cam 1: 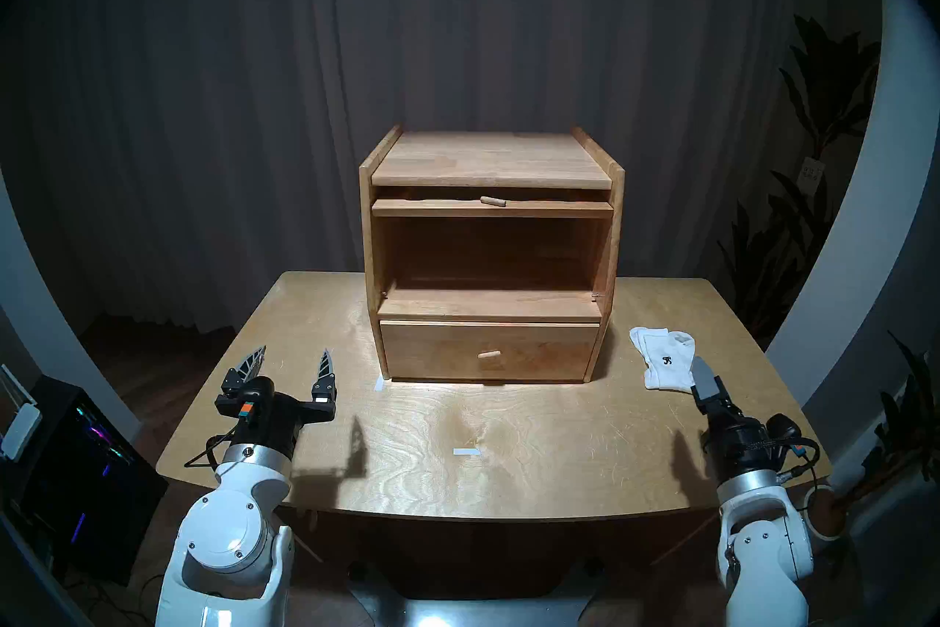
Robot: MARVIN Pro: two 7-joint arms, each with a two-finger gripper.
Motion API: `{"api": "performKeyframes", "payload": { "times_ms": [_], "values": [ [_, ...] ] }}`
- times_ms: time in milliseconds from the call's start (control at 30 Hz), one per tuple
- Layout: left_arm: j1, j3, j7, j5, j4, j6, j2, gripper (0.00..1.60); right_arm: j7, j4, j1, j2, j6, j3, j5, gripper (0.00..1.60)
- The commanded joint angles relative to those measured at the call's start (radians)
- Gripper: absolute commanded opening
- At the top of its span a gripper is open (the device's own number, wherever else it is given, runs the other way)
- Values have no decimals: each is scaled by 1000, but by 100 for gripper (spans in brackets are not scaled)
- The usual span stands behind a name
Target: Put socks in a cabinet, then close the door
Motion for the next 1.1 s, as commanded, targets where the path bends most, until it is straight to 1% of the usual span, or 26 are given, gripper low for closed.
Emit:
{"api": "performKeyframes", "payload": {
  "times_ms": [0,133,300,367,400,500,533,567,600,633,700,733,767,800,833,867,933,967,1000,1033,1067],
  "values": [
    [-6,2,-2,-2,-24,-5,1,160,107,-43,67,-14,40,-12,166,160],
    [-6,4,-1,-2,-25,-6,2,160,164,-36,109,-23,84,-29,285,160],
    [-4,4,-1,-2,-29,-6,3,160,227,29,151,-35,146,-31,445,160],
    [-3,5,-1,-2,-31,-6,3,160,251,58,166,-37,165,-21,498,160],
    [-2,5,-1,-3,-32,-5,3,160,269,80,183,-35,181,-5,545,160],
    [0,4,-2,-4,-37,-5,3,160,285,116,218,-25,214,38,637,160],
    [3,4,-3,-6,-41,-3,3,160,255,128,227,-23,226,62,672,160],
    [4,4,-4,-7,-43,-2,4,160,249,140,235,-16,243,75,704,160],
    [7,3,-5,-10,-46,0,4,160,166,121,221,-22,225,89,695,160],
    [8,2,-6,-11,-48,1,4,160,138,115,213,-28,221,92,704,160],
    [8,2,-7,-12,-48,1,5,160,138,114,187,-28,205,87,700,160],
    [8,2,-7,-13,-47,1,5,160,121,110,177,-27,200,85,700,160],
    [7,2,-7,-13,-47,0,5,160,105,105,169,-24,180,86,679,160],
    [6,2,-7,-14,-45,-1,6,160,72,98,162,-14,180,83,664,160],
    [6,2,-7,-15,-44,-1,6,160,73,98,160,-5,177,80,646,160],
    [5,2,-7,-16,-43,-1,7,160,34,87,156,7,187,76,637,160],
    [4,2,-8,-18,-41,-2,7,160,2,71,155,24,182,70,607,160],
    [4,2,-9,-19,-41,-2,8,160,-36,58,156,30,182,67,602,160],
    [4,2,-9,-20,-40,-2,8,160,-33,61,157,39,184,63,594,160],
    [4,2,-10,-22,-40,-2,9,160,-80,48,160,45,183,62,588,160],
    [4,2,-10,-23,-40,-2,9,160,-84,53,164,50,180,64,581,160]
  ]
}}
